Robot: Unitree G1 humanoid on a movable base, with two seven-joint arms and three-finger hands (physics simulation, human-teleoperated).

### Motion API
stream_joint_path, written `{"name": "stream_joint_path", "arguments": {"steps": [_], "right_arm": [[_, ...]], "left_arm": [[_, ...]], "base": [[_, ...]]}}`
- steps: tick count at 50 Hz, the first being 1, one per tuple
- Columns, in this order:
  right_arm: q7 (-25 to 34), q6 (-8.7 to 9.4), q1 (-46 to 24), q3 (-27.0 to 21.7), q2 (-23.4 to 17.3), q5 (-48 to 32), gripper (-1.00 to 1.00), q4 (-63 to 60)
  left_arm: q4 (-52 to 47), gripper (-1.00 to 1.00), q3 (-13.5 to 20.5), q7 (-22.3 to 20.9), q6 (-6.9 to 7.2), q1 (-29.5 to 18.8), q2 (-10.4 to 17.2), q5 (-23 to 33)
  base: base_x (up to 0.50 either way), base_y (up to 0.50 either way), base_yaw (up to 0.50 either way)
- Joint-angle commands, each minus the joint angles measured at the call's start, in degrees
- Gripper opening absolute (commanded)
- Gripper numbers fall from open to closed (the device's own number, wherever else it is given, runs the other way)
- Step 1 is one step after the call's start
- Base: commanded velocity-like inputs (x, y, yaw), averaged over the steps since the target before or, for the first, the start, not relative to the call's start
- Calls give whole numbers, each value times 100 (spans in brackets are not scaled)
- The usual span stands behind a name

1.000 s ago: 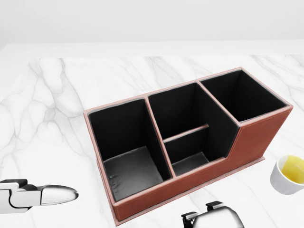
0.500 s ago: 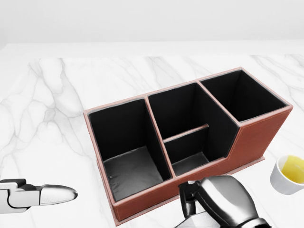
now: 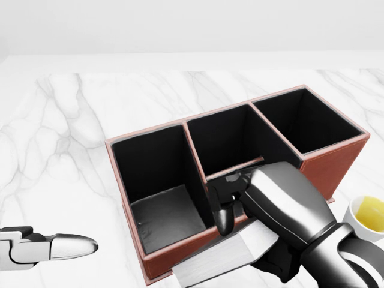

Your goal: Pick up the book and place it in the front compartment of the caddy.

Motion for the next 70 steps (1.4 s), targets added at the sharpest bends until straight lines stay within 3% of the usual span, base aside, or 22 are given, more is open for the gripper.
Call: {"name": "stream_joint_path", "arguments": {"steps": [1,22,34,47,70], "right_arm": [[0,0,-752,-136,-30,357,-100,-313],[0,0,-2114,-124,-140,68,-100,-62],[-21,0,-3033,-12,-137,-508,-100,960],[-1106,0,-3906,89,-70,-1419,-100,2702],[-2461,0,-4843,127,-272,-1938,-100,5009]], "left_arm": [[22,100,-10,0,0,10,-1,2],[15,100,-45,10,0,-3,-2,17],[18,100,-40,5,0,19,-7,20],[7,100,-13,-6,0,16,-2,15],[32,100,5,-3,0,-10,6,-5]], "base": [[0,0,0],[0,0,0],[0,0,0],[0,0,0],[0,0,0]]}}
